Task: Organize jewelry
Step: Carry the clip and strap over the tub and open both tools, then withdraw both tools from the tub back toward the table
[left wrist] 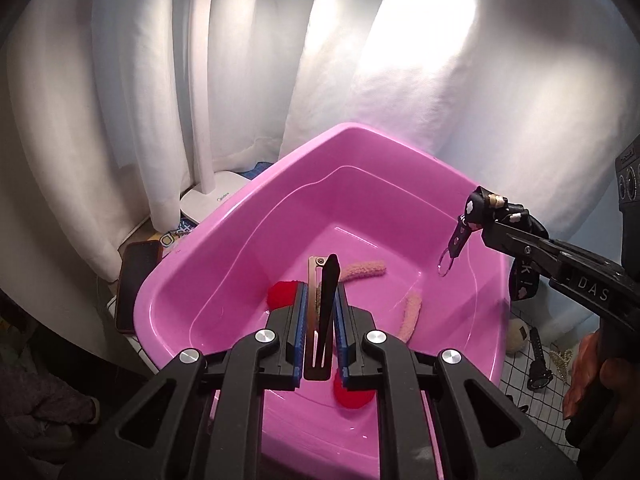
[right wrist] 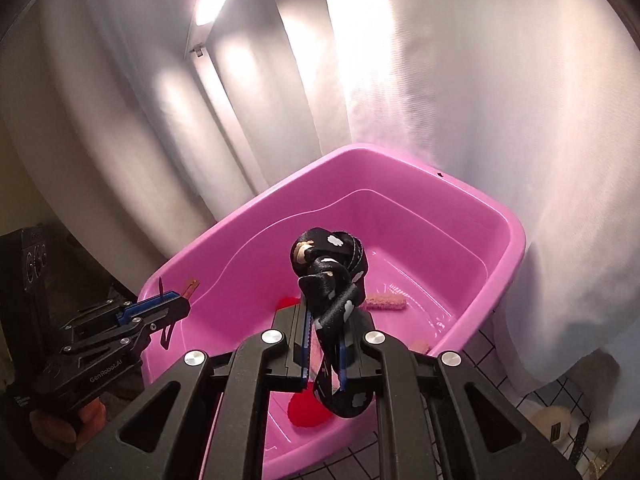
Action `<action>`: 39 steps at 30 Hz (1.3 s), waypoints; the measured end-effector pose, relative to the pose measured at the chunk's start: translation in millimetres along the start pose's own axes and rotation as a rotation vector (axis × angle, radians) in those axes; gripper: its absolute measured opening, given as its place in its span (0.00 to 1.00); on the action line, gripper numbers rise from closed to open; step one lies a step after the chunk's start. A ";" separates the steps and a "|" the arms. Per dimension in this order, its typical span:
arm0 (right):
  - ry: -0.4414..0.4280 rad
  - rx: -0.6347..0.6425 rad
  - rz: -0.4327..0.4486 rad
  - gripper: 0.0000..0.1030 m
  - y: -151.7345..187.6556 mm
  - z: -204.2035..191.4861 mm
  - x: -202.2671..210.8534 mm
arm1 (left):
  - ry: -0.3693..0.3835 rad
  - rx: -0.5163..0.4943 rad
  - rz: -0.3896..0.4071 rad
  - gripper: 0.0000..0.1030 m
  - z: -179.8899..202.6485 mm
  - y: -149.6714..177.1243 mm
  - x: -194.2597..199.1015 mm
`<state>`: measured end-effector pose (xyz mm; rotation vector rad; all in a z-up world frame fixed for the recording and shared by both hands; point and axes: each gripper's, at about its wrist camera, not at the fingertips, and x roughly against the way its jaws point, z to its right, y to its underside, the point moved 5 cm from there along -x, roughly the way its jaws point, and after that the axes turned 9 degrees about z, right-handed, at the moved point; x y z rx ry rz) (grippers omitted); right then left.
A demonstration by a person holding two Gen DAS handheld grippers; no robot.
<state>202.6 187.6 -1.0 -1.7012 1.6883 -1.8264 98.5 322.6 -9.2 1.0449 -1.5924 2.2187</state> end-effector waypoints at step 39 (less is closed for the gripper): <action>0.110 0.015 -0.252 0.34 14.7 2.9 -77.6 | -0.103 -0.037 -0.178 0.77 -25.0 14.3 -29.6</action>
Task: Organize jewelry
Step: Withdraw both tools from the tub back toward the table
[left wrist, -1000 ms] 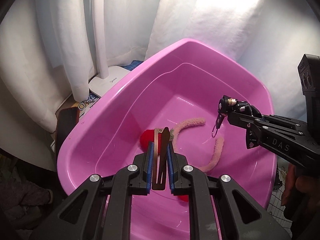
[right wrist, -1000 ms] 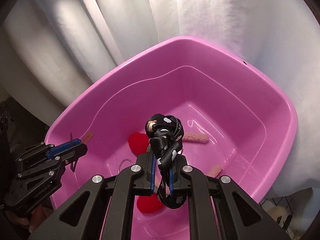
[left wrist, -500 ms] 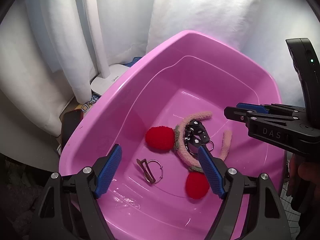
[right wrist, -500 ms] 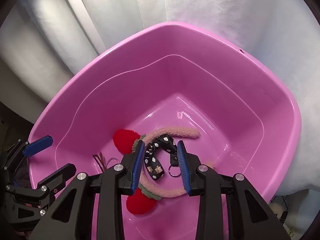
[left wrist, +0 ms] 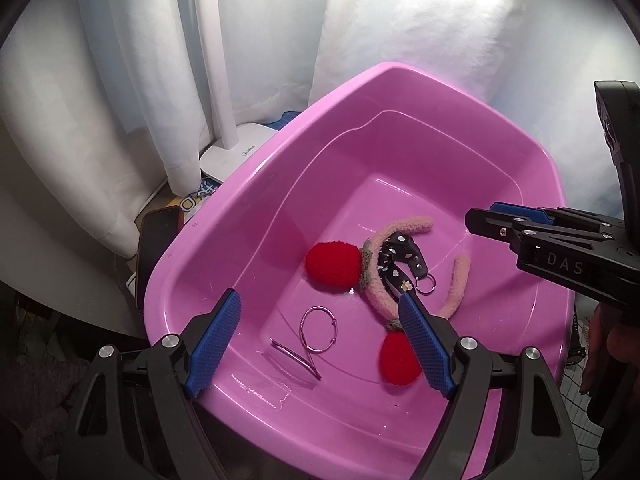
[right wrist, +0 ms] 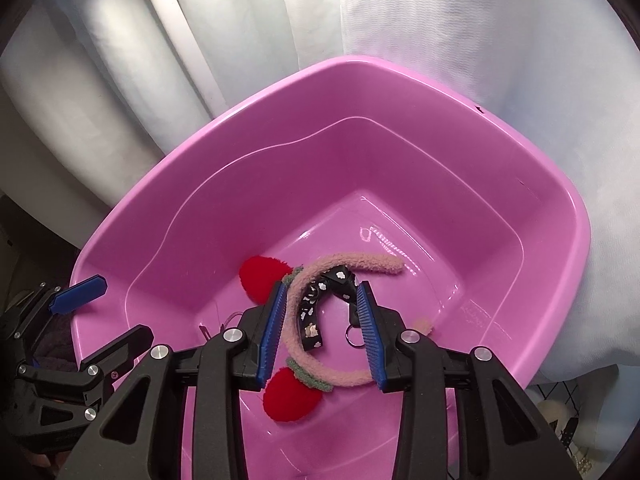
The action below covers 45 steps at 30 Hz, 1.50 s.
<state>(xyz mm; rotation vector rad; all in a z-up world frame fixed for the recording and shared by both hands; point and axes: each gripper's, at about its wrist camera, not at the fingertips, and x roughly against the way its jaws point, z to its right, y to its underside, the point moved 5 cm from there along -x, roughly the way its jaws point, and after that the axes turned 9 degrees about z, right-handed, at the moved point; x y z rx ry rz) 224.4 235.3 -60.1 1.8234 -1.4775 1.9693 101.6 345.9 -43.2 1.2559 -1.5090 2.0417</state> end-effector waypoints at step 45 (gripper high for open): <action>0.110 -0.353 0.249 0.55 246.6 152.0 230.6 | 0.124 -0.081 0.149 0.89 166.9 89.9 115.9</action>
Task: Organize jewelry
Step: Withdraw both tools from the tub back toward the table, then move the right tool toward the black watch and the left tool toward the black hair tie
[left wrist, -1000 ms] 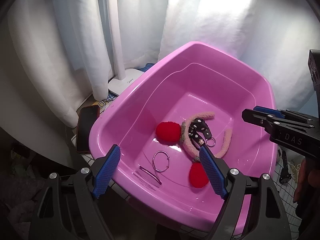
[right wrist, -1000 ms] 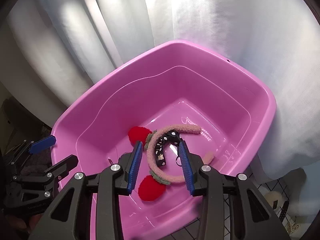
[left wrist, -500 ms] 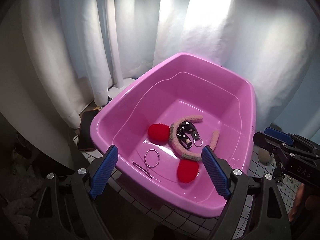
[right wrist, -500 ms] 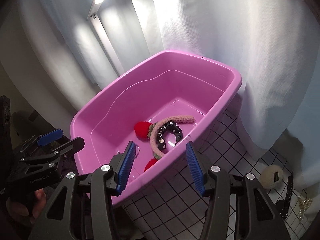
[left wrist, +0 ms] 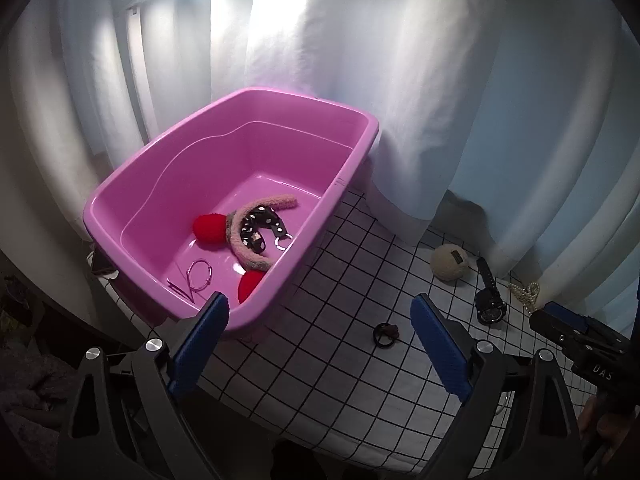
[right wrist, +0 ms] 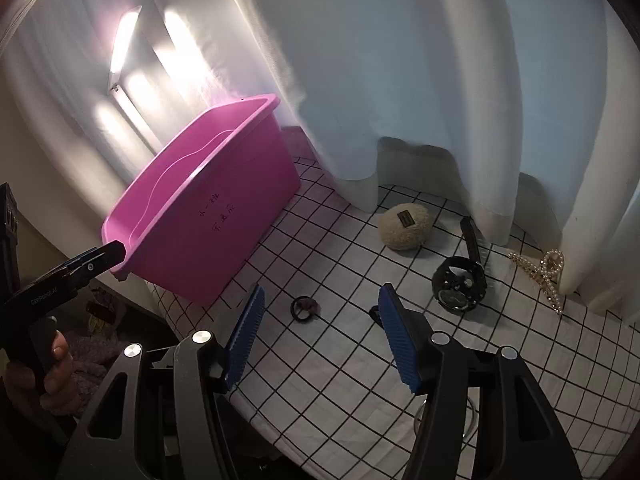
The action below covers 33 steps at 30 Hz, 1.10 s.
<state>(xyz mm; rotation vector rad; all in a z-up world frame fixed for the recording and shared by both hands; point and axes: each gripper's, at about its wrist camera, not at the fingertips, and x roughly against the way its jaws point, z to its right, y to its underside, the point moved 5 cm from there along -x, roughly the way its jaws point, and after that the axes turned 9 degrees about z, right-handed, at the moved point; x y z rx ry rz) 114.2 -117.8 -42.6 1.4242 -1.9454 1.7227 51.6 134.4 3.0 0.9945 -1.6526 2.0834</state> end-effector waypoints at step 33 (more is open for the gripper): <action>0.072 -0.064 -0.042 0.55 56.9 146.1 4.4 | -0.030 0.011 -0.162 0.91 116.9 113.8 -65.8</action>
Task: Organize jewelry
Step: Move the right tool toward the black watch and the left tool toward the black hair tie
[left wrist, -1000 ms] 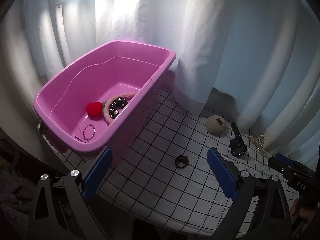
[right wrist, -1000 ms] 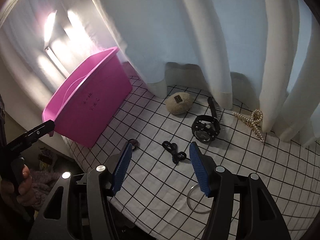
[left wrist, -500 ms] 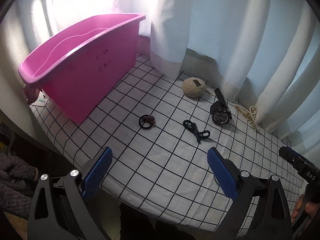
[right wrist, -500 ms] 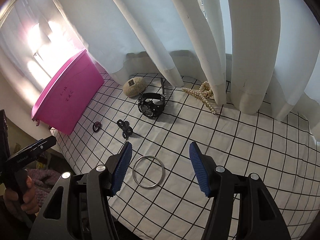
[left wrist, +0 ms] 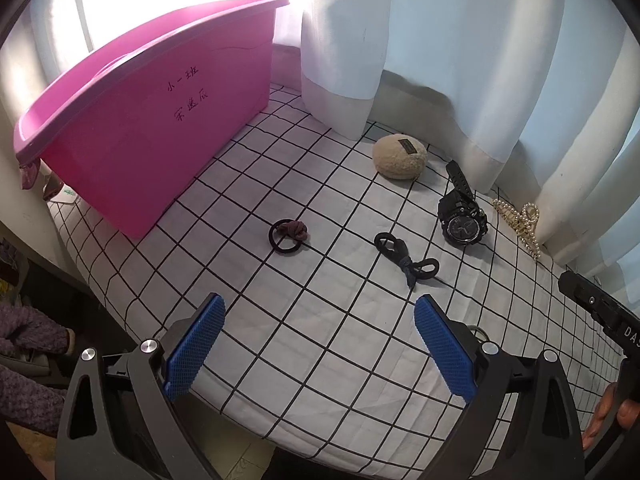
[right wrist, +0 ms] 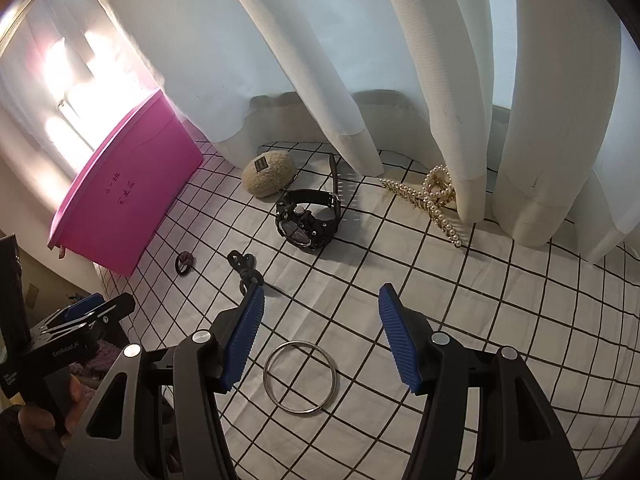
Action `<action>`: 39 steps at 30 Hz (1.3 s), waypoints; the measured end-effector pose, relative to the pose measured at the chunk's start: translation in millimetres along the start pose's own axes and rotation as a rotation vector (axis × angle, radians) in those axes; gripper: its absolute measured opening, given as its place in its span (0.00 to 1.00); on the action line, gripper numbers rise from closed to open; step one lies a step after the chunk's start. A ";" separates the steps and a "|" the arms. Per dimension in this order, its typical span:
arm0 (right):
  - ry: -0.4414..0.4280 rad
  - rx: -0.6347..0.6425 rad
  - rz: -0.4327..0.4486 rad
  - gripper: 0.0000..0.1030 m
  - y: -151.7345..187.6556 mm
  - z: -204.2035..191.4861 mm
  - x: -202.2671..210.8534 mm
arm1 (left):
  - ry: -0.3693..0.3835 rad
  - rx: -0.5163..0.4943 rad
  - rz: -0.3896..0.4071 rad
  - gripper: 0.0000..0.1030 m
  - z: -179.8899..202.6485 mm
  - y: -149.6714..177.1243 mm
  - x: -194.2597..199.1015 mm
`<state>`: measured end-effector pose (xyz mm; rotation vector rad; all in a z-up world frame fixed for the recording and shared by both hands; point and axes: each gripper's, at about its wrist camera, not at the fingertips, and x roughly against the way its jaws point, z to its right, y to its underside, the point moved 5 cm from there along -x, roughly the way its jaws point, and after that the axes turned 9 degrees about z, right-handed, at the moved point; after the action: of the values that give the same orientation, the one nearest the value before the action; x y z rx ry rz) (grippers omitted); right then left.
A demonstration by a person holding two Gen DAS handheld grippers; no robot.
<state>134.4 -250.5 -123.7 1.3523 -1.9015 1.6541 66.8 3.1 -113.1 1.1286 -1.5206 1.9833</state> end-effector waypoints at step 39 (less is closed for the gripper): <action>-0.048 0.215 -0.165 0.55 -48.8 18.8 -157.4 | -0.166 0.106 0.022 0.91 60.7 28.9 -111.0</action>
<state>261.2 -190.8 -212.5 1.5973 -1.6232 1.7969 133.8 -45.5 -213.1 1.3549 -1.5287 2.0498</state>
